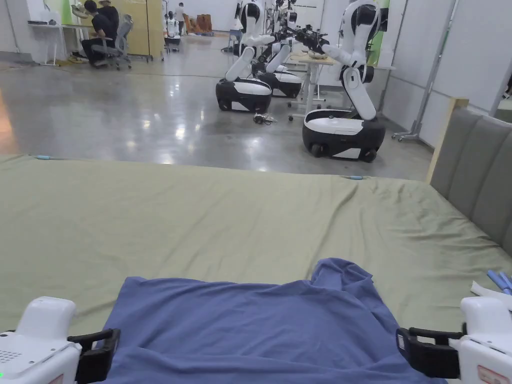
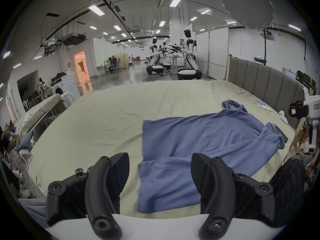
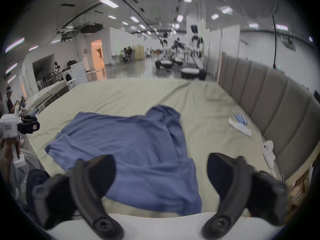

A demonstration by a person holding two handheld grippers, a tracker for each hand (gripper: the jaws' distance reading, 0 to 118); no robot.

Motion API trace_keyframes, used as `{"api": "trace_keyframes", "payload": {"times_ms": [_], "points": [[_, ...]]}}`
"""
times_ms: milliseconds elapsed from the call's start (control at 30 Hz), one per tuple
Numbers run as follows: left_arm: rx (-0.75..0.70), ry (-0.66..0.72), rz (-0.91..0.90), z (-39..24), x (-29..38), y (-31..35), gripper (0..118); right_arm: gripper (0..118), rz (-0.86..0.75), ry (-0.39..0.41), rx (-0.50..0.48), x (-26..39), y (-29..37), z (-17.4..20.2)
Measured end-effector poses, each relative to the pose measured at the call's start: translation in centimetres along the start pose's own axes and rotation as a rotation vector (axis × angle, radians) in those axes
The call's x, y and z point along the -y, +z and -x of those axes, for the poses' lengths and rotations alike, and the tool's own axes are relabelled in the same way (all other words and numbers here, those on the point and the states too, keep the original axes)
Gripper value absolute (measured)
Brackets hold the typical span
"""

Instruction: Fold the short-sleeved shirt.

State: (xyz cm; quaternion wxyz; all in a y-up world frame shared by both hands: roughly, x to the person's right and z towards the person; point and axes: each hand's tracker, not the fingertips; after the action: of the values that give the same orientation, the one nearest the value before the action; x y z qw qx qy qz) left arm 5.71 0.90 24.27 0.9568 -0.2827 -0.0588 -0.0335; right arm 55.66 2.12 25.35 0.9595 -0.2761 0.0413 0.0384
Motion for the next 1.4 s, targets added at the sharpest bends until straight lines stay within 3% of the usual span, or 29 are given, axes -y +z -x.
{"api": "trace_keyframes", "payload": {"times_ms": [33, 67, 233, 467, 500, 600, 633, 833, 900, 933, 967, 1000, 1033, 1067, 1133, 1167, 1200, 1233, 1400], "points": [[0.018, 0.002, 0.026, -0.3, -0.1, -0.9, 32, 37, -0.003, 0.018, -0.007, -0.2, -0.6, 0.8], [0.019, -0.007, 0.024, -0.7, -0.2, -1.7, 6, 2, 0.013, 0.007, -0.01, -0.3, -1.4, 1.4], [0.047, 0.037, 0.103, 0.5, -1.5, -7.9, 5, 2, 0.042, -0.04, -0.041, -0.4, -4.9, 2.9], [-0.057, 0.005, 0.242, 4.6, -5.4, -20.6, 5, 2, 0.086, -0.037, -0.054, -0.2, -8.6, 3.3], [-0.079, -0.006, 0.25, 5.2, -5.9, -22.2, 12, 2, 0.092, -0.04, -0.053, -0.2, -9.0, 3.2], [-0.097, 0.016, 0.258, 6.9, -7.5, -26.2, 74, 2, 0.117, -0.054, -0.066, -0.1, -10.2, 2.8], [-0.113, 0.027, 0.256, 6.4, -8.0, -26.2, 74, 2, 0.122, -0.055, -0.065, -0.1, -10.6, 2.6], [-0.12, 0.035, 0.321, 5.8, -8.0, -30.7, 74, 2, 0.171, -0.058, -0.027, -0.6, -13.8, 0.6], [-0.095, 0.025, 0.36, 4.6, -7.6, -31.2, 68, 2, 0.191, -0.065, -0.014, -1.1, -15.4, -0.6], [-0.074, -0.03, 0.387, 3.7, -7.2, -31.1, 52, 2, 0.204, -0.076, -0.004, -1.4, -16.3, -1.3], [-0.068, -0.088, 0.393, 2.9, -6.8, -30.9, 24, 2, 0.214, -0.088, 0.007, -1.8, -17.4, -2.1], [-0.065, -0.1, 0.365, 2.2, -6.8, -30.2, 10, 3, 0.227, -0.091, 0.02, -2.3, -18.6, -2.9], [-0.1, -0.094, 0.342, 1.7, -7.1, -29.5, 8, 3, 0.236, -0.092, 0.04, -2.8, -19.9, -3.7], [-0.076, -0.08, 0.349, 1.4, -7.3, -29.0, 8, 5, 0.243, -0.086, 0.063, -3.2, -21.1, -4.3], [-0.039, -0.052, 0.317, 1.3, -7.8, -27.3, 8, 35, 0.253, -0.086, 0.072, -4.1, -24.0, -5.8], [-0.034, -0.034, 0.285, 1.6, -8.3, -26.7, 8, 63, 0.258, -0.092, 0.063, -4.5, -25.3, -6.6], [-0.022, -0.01, 0.269, 1.8, -8.8, -25.8, 8, 104, 0.279, -0.098, 0.062, -4.8, -26.7, -7.1], [-0.011, 0.009, 0.252, 1.9, -9.2, -24.9, 8, 118, 0.298, -0.097, 0.081, -5.1, -28.0, -7.4], [0.001, -0.009, 0.226, 2.2, -10.2, -23.2, 8, 116, 0.332, -0.053, 0.09, -5.1, -33.2, -7.5]]}}
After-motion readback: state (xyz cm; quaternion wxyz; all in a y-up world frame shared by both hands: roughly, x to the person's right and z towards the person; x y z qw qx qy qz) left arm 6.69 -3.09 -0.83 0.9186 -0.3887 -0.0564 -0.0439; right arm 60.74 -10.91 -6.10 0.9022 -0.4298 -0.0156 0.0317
